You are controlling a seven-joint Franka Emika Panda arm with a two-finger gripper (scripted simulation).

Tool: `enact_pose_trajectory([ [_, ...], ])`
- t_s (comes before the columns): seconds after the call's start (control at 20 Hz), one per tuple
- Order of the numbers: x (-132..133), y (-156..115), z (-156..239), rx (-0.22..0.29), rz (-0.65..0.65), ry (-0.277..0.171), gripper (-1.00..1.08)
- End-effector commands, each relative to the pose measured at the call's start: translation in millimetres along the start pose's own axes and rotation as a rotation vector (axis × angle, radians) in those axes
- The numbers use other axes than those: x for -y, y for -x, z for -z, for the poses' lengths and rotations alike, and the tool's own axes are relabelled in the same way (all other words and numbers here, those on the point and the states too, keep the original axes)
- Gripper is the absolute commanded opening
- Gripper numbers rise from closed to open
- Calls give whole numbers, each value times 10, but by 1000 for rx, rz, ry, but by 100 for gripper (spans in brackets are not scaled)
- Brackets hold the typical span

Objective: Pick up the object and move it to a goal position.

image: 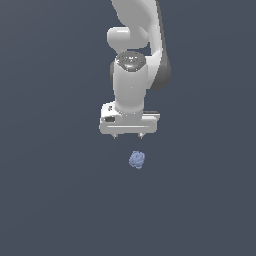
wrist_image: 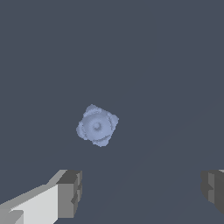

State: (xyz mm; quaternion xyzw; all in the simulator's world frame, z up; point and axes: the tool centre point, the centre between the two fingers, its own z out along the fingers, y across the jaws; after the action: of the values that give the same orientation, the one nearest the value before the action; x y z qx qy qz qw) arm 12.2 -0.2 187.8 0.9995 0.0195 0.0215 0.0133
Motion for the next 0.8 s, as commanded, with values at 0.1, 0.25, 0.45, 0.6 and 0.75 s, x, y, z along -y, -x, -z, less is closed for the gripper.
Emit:
enact_pose_trajectory([
  [0.1,29,-2,-1,0,2,-2,100],
  [0.25,176,-9,-6,-1,10,-14,100],
  [0.45,378,-14,-15,-2,20,-31,100],
  [0.6,379,-14,-15,-2,20,-31,100],
  [0.75,373,-14,-14,-2,20,-30,100],
])
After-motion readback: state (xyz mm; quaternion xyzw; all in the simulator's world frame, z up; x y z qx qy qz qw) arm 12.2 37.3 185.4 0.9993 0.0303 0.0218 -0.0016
